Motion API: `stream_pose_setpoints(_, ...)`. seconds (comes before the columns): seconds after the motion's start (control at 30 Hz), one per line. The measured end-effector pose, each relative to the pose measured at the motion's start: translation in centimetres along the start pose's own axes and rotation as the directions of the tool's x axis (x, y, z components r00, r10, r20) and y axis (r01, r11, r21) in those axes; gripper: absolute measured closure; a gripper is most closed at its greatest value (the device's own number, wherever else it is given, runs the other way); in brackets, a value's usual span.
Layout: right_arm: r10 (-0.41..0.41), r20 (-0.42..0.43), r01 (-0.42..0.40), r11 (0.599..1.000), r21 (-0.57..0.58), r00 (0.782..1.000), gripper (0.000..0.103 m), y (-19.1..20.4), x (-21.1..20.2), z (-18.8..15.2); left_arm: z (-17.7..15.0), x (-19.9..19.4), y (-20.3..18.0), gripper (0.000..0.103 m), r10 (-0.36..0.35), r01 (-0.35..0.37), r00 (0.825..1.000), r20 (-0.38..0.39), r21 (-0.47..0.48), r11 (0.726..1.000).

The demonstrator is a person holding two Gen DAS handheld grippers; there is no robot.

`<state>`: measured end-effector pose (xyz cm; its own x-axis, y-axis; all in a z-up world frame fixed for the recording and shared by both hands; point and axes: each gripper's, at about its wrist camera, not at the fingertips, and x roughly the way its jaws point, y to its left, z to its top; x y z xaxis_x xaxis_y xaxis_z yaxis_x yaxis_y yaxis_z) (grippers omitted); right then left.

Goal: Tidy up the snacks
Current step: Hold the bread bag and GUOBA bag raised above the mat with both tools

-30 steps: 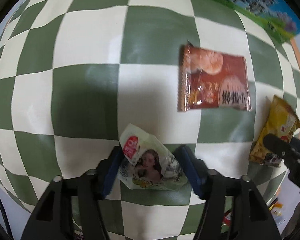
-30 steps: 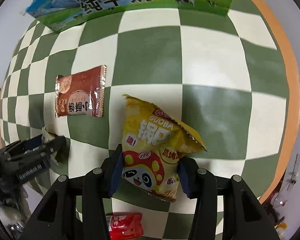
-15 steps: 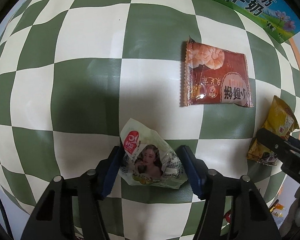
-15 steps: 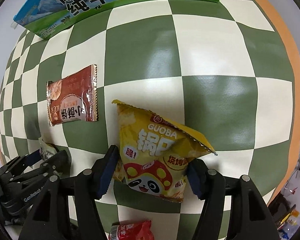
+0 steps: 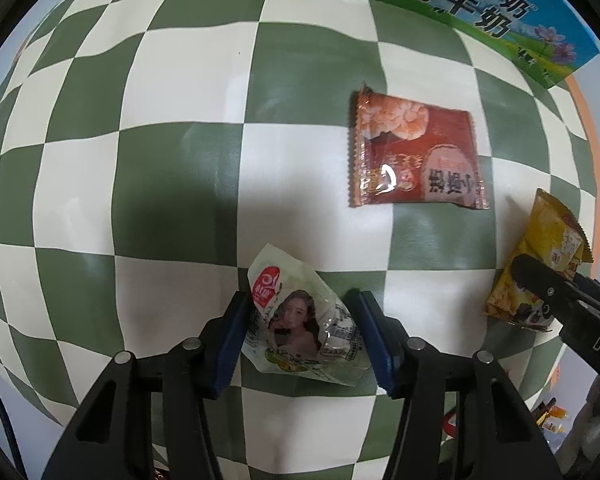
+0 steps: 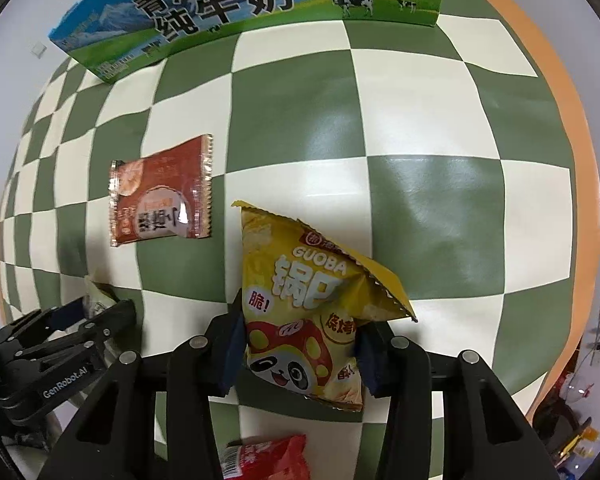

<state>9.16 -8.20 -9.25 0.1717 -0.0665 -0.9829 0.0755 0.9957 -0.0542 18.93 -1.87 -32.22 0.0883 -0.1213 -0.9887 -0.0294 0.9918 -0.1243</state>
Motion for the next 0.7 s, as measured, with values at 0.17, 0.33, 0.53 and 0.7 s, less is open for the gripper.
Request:
stream_pose_setpoints(0.17,0.04,0.02,-0.04,0.999,0.0,0.999,0.055,0.6,-1.7,-0.4,0.4,-1.0,0.5,0.055,-0.044,0.044,0.999,0.009,-0.013,0.999)
stream_pose_setpoints(0.33,0.06,0.012,-0.06,0.998,-0.001,0.998,0.055,0.6,-2.0,-0.1,0.7,1.5,4.4,0.039,-0.263,0.241,0.961,-0.09,-0.199,0.95)
stream_pose_setpoints(0.53,0.076,-0.014,-0.076,0.997,0.031,0.997,0.055,-0.8,-0.5,0.1,1.4,1.8,5.6,0.039,-0.32,0.287,0.942,-0.105,-0.247,0.926)
stream_pose_setpoints(0.7,0.075,-0.015,-0.074,0.997,0.027,0.997,0.055,-0.6,-0.2,0.0,1.8,1.7,2.2,0.039,-0.133,0.126,0.984,-0.117,-0.067,0.99)
